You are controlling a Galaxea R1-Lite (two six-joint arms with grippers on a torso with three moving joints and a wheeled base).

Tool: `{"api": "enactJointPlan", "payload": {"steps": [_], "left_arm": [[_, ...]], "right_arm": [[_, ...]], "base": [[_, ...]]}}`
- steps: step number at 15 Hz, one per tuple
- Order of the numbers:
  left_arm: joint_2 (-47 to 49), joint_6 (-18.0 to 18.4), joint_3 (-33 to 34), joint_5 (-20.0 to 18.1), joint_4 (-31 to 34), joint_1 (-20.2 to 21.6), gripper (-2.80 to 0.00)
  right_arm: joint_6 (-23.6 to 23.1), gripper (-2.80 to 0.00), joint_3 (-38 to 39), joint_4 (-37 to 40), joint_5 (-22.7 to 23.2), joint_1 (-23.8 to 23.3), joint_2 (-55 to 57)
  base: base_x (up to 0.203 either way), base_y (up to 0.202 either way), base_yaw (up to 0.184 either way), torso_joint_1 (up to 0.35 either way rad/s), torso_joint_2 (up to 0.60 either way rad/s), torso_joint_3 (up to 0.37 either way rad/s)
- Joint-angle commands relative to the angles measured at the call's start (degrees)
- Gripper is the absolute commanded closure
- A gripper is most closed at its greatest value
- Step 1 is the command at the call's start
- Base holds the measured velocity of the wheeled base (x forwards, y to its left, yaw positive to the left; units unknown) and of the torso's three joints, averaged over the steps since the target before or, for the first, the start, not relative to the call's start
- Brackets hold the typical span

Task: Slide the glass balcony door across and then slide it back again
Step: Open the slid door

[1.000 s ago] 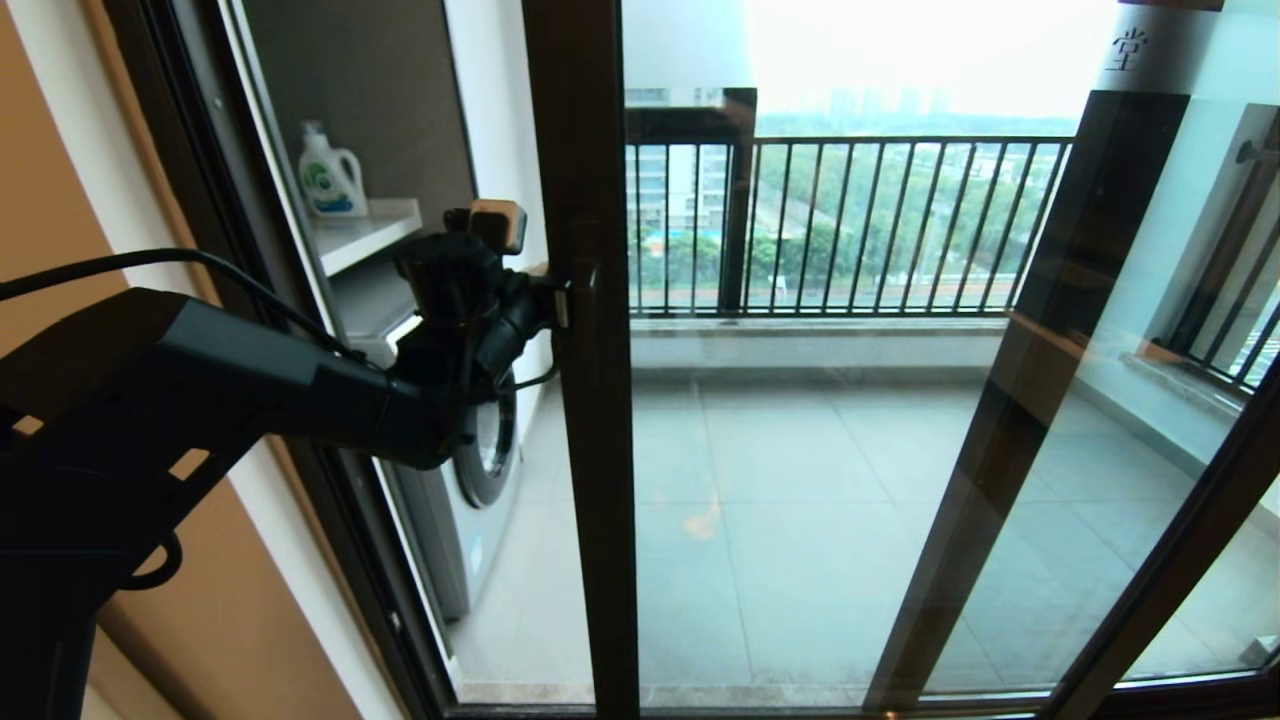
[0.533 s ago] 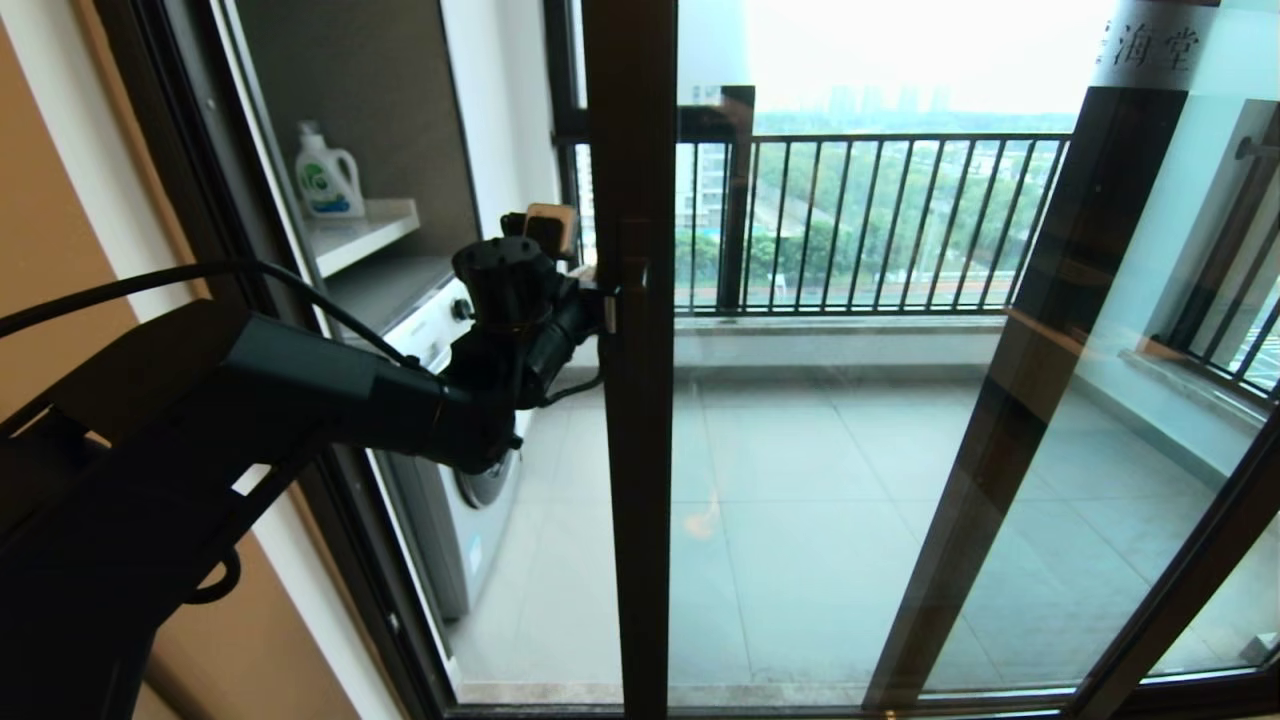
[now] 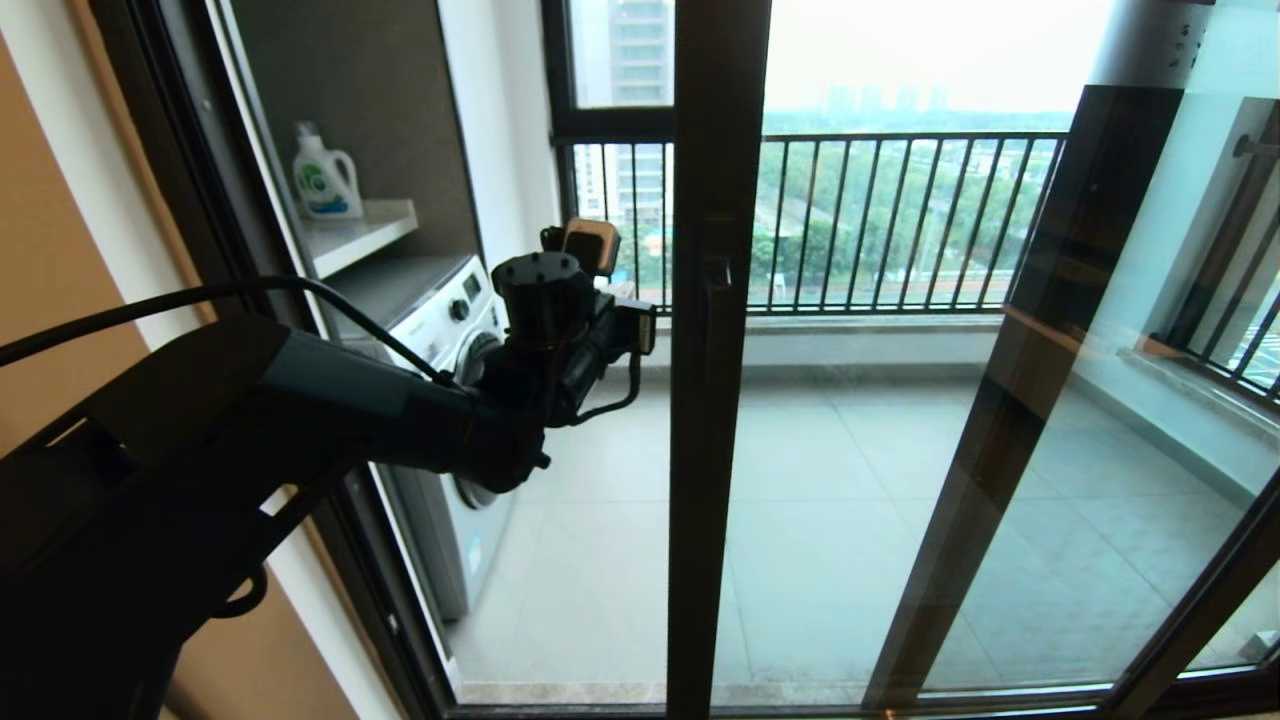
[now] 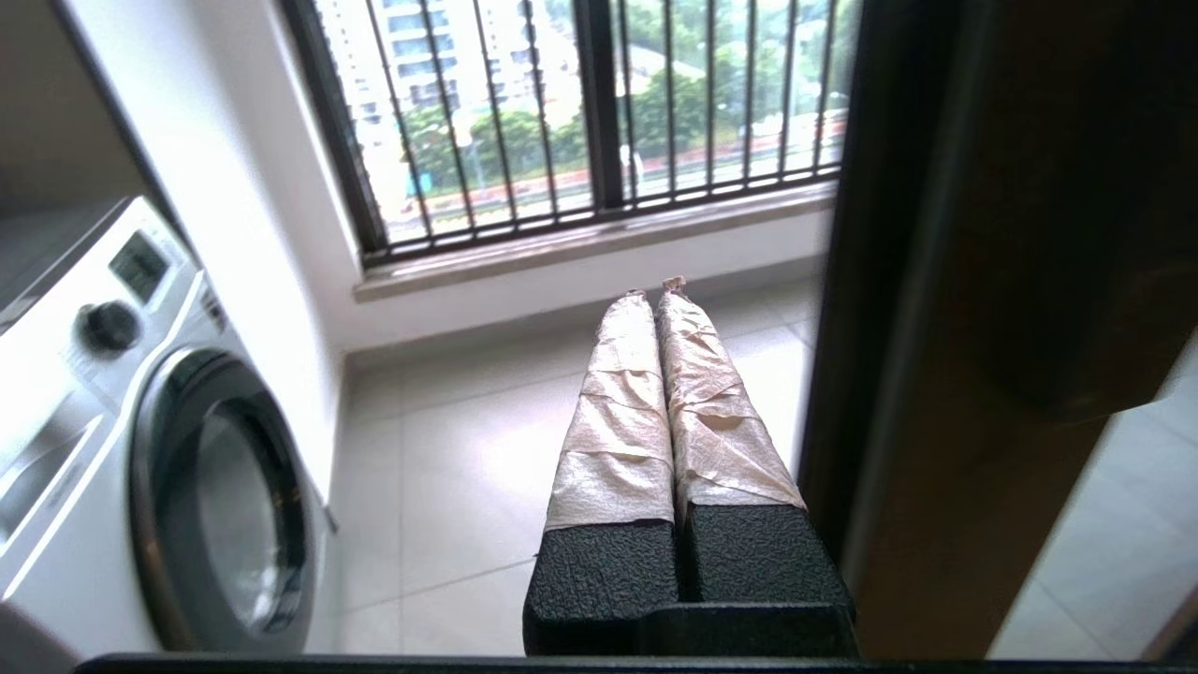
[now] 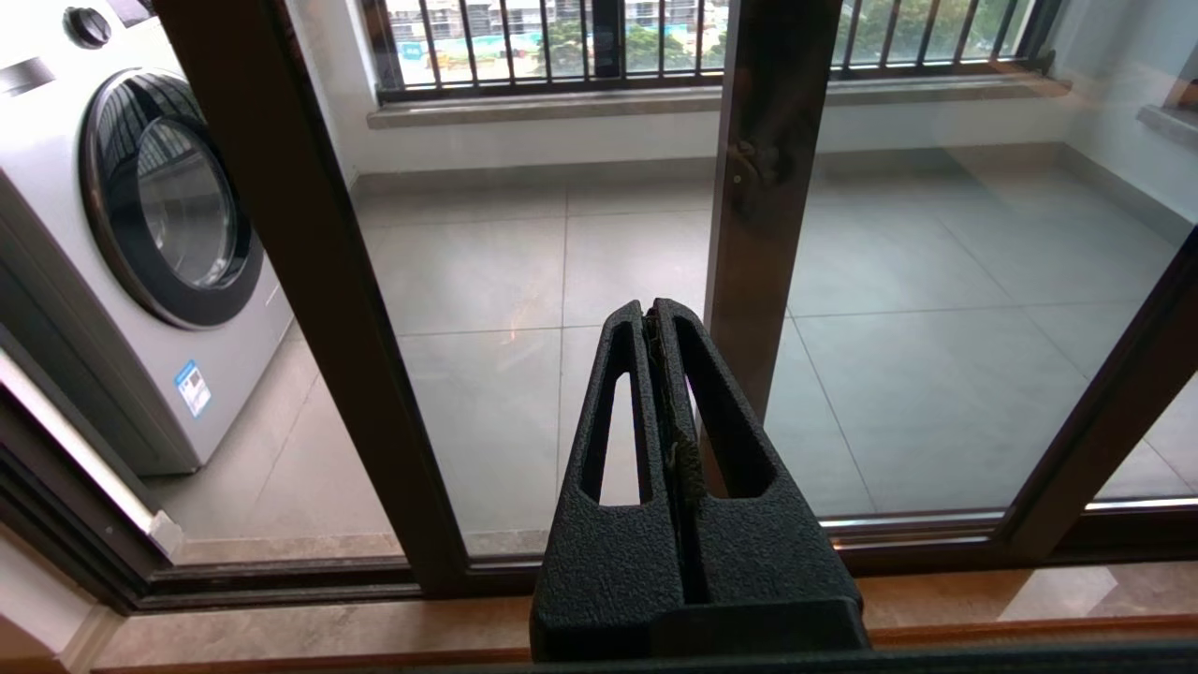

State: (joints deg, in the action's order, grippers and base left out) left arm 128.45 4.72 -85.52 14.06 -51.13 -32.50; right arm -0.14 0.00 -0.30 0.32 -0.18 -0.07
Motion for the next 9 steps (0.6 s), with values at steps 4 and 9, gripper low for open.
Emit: {"api": "enactJointPlan", "payload": {"steps": [4, 9], "left_arm": [[-10.61, -0.53, 14.54, 0.68, -1.88, 3.91, 0.00], [-34.60, -3.09, 38.73, -0.52, -4.49, 13.92, 0.00]], "right_arm": [[-0.03, 0.00, 0.18, -0.05, 0.03, 0.01, 0.07], [-0.03, 0.00, 0.18, -0.05, 0.03, 0.01, 0.07]], "base": [[0.000, 0.000, 0.000, 0.000, 0.00, 0.000], [0.000, 0.000, 0.000, 0.000, 0.00, 0.000]]}}
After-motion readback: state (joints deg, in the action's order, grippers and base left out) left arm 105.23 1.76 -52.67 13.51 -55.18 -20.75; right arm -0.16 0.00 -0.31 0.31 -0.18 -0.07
